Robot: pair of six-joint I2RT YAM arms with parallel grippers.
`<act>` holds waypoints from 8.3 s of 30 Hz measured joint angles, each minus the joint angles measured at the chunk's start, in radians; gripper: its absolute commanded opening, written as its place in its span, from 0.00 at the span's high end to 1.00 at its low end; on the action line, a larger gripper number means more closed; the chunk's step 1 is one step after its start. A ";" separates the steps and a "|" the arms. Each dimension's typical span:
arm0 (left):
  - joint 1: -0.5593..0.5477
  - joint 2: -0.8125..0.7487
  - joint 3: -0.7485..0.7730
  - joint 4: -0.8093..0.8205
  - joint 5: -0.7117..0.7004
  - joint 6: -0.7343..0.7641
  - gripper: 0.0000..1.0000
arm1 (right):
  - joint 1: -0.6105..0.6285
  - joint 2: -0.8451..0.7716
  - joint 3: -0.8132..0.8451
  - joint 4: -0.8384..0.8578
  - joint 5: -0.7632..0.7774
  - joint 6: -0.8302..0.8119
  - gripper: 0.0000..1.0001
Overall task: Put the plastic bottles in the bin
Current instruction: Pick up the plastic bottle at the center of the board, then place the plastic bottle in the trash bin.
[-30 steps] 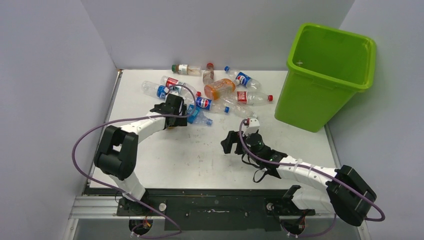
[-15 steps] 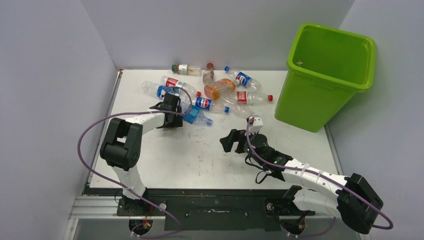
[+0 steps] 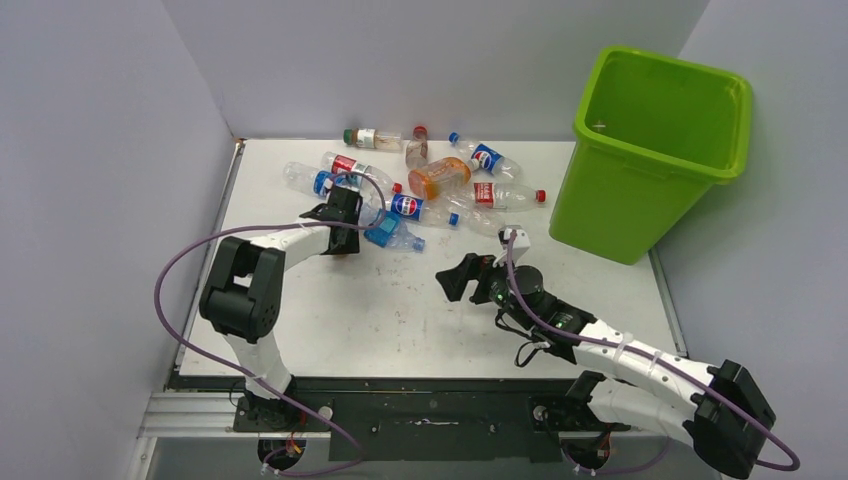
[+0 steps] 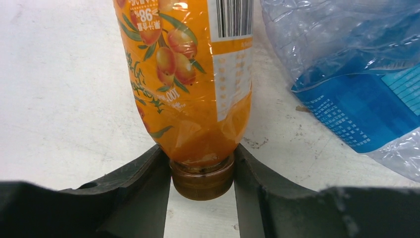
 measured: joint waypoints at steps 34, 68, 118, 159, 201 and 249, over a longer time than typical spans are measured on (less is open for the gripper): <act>-0.913 -0.993 -0.757 0.701 -0.045 1.455 1.00 | 0.008 -0.076 0.651 -0.769 -0.318 -0.341 0.10; -1.117 -0.938 -0.757 0.626 -0.235 1.758 1.00 | 0.021 0.277 0.545 -0.807 -0.670 -0.423 0.27; -0.476 -0.848 -0.379 0.857 0.985 -0.158 0.03 | 0.013 -0.068 0.022 0.771 -0.208 0.087 0.95; -0.468 -0.869 -0.412 0.862 0.827 -0.101 0.82 | 0.022 0.024 0.017 0.835 -0.337 0.123 0.21; -0.541 -0.946 -0.444 0.745 0.638 0.074 0.04 | 0.032 0.004 0.825 -0.409 0.045 -0.414 0.95; -0.663 -1.020 -0.485 0.671 0.148 0.264 0.04 | -0.872 0.501 1.108 0.094 0.675 -0.485 0.35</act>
